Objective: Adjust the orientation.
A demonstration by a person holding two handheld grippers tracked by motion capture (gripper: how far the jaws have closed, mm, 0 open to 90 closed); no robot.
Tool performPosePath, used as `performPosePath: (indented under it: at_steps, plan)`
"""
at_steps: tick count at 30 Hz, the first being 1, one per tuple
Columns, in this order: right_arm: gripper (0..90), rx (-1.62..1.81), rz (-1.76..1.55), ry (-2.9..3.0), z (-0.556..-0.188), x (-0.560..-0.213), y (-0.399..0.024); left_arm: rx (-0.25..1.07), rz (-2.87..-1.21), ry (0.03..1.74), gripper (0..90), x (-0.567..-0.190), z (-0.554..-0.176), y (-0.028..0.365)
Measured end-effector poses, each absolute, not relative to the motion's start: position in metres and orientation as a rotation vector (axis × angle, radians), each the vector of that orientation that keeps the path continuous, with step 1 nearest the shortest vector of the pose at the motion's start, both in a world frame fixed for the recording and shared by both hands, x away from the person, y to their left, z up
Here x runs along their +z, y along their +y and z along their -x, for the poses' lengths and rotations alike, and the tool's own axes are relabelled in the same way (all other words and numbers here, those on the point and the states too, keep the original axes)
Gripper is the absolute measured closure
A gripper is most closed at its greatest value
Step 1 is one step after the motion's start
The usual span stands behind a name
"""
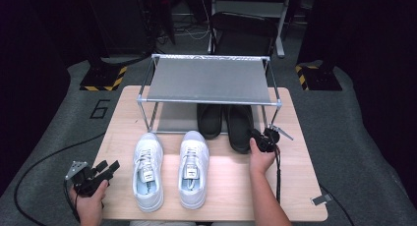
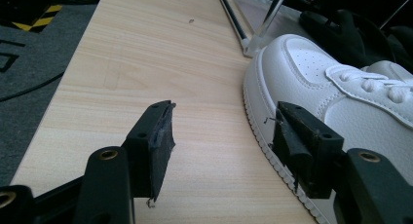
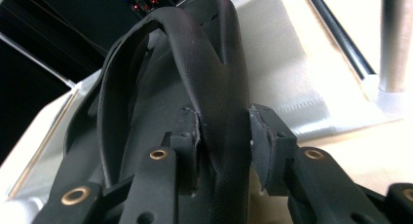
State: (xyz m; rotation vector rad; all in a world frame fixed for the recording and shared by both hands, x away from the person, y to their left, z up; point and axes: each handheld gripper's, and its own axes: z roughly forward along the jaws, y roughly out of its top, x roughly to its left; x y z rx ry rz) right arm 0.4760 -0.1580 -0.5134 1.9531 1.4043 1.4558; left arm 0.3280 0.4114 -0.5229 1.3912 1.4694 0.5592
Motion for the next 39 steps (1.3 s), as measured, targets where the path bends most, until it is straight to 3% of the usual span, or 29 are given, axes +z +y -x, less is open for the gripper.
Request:
performPosePath:
  at_steps: [39]
  plan:
    - [65.2,1.372,-1.984,1.352,-0.519,-0.517,-0.151,0.57,-1.362,1.497,39.9,-0.525,-0.319,0.42]
